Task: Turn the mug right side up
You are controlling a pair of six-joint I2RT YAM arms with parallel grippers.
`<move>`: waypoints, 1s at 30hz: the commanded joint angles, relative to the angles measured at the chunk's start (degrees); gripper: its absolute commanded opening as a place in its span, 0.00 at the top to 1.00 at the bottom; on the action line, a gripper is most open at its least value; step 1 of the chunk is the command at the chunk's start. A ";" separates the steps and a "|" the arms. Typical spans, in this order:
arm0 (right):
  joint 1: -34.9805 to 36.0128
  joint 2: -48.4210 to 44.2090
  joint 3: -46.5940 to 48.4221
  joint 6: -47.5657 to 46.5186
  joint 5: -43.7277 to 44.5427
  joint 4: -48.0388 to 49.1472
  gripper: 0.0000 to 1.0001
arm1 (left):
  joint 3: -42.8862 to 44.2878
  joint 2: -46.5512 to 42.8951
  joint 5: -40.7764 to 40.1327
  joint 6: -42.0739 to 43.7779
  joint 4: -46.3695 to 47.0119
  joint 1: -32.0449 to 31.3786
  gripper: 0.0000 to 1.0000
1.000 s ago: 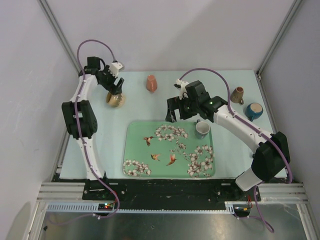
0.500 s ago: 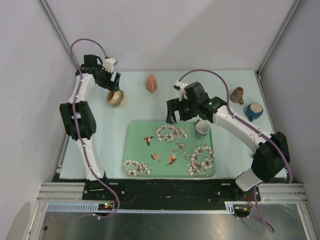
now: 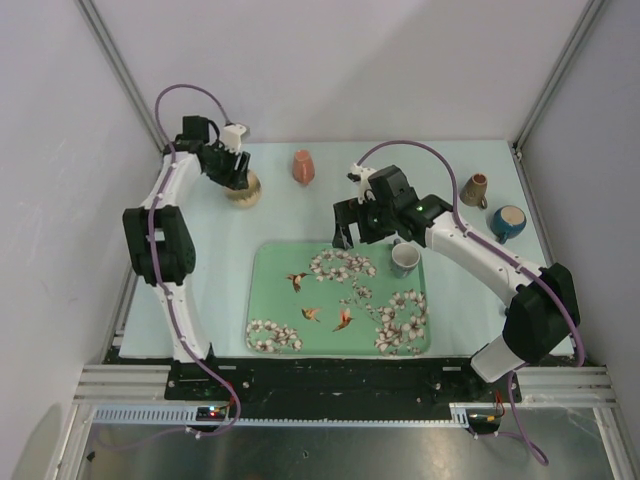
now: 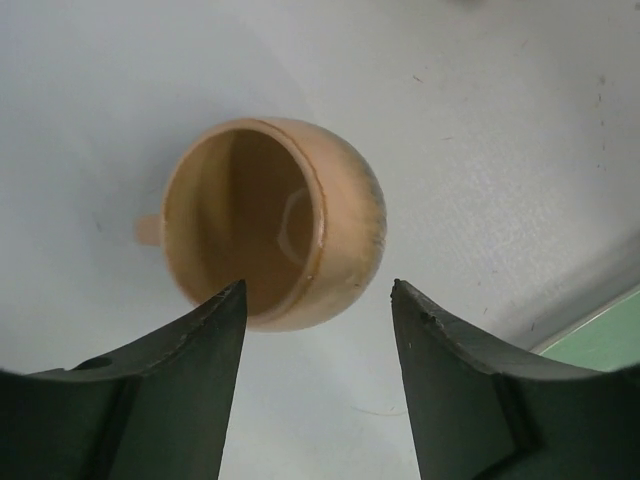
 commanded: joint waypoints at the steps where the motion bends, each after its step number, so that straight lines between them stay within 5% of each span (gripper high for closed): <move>1: 0.31 -1.02 -0.39 -0.49 0.98 -0.41 0.00 | 1.80 1.78 -0.30 5.14 0.17 -1.77 0.36; 11: 0.38 -1.24 -0.46 -0.72 1.15 -0.82 0.00 | 5.46 5.66 0.16 9.93 0.07 -4.05 0.39; 15: 0.28 -1.31 -0.47 -0.81 1.49 -1.01 0.01 | 2.32 4.34 1.36 11.21 -0.02 -4.18 0.52; 23: 0.31 -1.58 -0.42 -0.78 1.02 -0.25 0.01 | 0.12 4.27 0.76 10.66 -0.08 -4.63 0.96; 30: -0.39 -4.98 -0.47 0.70 3.18 -1.37 0.01 | -1.50 -3.04 -0.25 12.88 -0.08 -5.93 1.00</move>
